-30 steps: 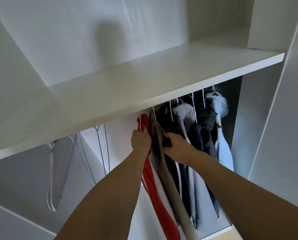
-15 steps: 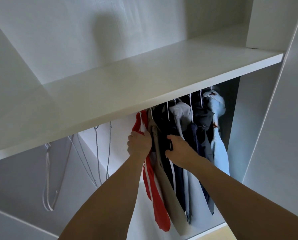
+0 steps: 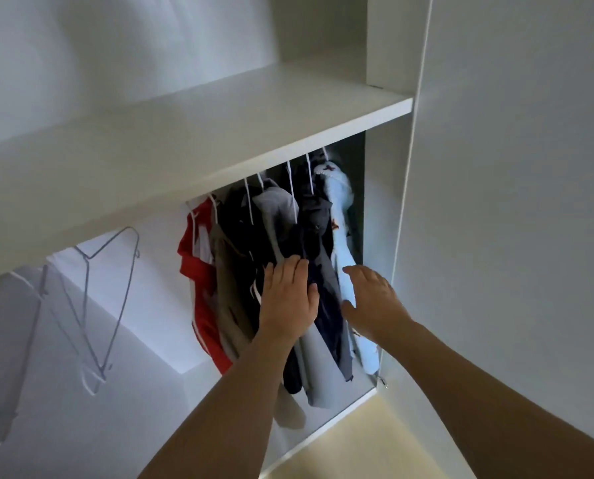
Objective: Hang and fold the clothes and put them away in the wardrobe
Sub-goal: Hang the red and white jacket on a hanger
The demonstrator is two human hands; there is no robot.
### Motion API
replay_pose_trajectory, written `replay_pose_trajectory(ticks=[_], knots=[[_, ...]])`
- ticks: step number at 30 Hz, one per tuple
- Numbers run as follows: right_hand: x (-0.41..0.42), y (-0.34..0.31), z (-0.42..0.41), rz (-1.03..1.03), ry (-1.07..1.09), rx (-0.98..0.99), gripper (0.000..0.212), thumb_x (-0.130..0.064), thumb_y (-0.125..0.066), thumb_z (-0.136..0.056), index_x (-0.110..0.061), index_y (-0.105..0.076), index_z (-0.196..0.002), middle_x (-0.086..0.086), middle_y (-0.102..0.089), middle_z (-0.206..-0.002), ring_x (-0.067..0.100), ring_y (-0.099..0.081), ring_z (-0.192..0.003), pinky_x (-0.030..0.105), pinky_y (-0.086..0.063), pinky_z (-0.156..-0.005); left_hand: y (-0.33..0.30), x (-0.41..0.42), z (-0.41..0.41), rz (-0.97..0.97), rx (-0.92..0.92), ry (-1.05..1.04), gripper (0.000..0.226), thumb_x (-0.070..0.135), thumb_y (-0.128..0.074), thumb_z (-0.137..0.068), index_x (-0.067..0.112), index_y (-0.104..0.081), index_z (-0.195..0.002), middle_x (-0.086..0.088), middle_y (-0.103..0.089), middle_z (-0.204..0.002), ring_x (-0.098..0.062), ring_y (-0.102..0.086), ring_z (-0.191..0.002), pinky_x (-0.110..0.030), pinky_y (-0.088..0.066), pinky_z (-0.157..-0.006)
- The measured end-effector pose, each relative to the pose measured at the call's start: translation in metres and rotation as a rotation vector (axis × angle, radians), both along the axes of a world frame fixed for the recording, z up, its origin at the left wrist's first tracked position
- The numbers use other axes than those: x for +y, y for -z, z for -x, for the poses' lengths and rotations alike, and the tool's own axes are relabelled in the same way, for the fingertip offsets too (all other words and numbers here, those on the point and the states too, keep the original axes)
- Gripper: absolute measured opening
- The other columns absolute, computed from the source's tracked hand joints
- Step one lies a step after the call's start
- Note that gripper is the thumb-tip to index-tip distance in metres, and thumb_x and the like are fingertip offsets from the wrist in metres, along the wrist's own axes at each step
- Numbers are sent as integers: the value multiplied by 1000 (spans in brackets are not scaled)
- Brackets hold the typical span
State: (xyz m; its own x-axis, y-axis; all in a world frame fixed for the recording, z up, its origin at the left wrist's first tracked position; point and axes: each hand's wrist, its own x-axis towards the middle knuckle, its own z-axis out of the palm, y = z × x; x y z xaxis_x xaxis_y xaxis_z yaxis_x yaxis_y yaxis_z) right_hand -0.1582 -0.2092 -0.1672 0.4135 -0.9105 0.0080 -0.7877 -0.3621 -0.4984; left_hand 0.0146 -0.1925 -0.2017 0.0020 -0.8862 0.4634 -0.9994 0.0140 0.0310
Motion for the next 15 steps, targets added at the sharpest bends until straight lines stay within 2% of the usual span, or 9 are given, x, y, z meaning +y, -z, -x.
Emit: replay_pose_trajectory(ticks=[4, 7, 15], knots=[[21, 13, 69, -58, 116, 62, 62, -22, -49, -91, -19, -23, -148, 0, -25, -154, 22, -22, -142, 33, -16, -117, 20, 6, 60, -11, 49, 118, 47, 31, -44, -83, 4, -60, -117, -13, -61, -118, -31, -57, -111, -52, -43, -101], [41, 24, 117, -95, 196, 82, 62, -21, -50, -90, -19, -24, -147, 1, -28, -152, 22, -24, -141, 33, -17, -117, 33, 15, 101, -61, 66, 192, 46, 30, -41, -84, 5, -60, -117, -13, -60, -121, -30, -57, -112, -50, -42, -103], [94, 50, 212, -178, 345, 92, 62, -19, -51, -88, -16, -28, -146, 3, -33, -148, 22, -29, -138, 31, -19, -115, 61, 38, 193, -210, 97, 389, 42, 27, -42, -85, 3, -59, -115, -15, -59, -120, -32, -58, -105, -49, -46, -96]])
